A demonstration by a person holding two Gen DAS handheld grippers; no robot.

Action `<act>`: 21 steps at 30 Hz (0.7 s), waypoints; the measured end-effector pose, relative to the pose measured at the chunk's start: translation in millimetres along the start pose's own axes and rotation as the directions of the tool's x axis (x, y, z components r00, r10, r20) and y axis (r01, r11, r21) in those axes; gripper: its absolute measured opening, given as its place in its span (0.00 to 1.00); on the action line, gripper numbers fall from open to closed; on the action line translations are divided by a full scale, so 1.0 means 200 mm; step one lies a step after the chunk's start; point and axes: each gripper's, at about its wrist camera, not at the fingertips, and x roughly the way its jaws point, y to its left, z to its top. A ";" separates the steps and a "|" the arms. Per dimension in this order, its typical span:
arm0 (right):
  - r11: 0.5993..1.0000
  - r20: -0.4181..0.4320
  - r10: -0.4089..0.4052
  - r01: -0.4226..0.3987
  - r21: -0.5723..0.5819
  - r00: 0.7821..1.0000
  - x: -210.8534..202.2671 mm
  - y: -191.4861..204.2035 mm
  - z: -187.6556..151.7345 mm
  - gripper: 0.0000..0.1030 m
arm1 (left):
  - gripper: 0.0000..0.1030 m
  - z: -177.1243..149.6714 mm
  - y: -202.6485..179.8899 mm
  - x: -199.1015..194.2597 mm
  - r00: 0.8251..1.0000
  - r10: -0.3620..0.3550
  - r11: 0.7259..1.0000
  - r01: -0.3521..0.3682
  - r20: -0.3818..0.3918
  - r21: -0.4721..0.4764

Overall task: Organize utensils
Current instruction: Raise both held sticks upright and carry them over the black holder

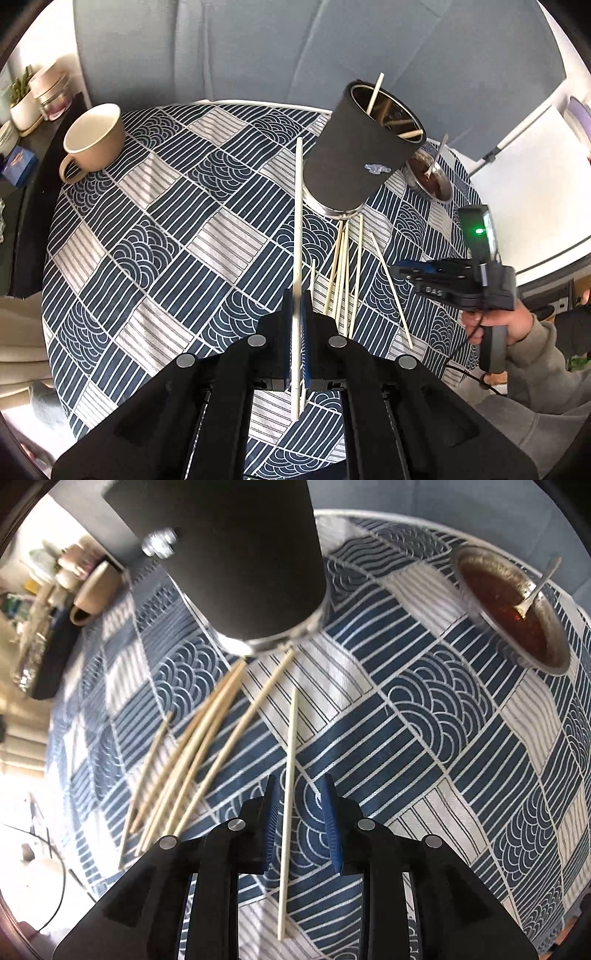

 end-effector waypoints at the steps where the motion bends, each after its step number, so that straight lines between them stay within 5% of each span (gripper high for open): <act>1: 1.000 -0.011 -0.009 0.009 -0.012 1.000 0.02 0.01 0.01 0.22 | 0.04 -0.01 0.01 -0.01 1.000 0.003 1.000 -0.003 0.002 -0.003; 7: 0.995 -0.026 -0.089 0.087 -0.054 0.996 0.07 0.07 0.05 0.21 | 0.04 -0.04 0.06 -0.03 0.999 0.032 0.999 -0.032 0.008 -0.034; 13: 0.984 0.012 -0.159 0.159 -0.079 0.987 0.08 0.10 0.02 0.04 | 0.04 -0.06 0.09 -0.05 1.000 0.013 0.999 -0.012 0.023 -0.053; 21: 1.000 0.045 -0.026 0.025 0.014 0.999 -0.04 -0.02 -0.01 0.04 | 0.04 -0.01 0.07 -0.06 0.999 -0.007 0.999 0.008 0.031 -0.032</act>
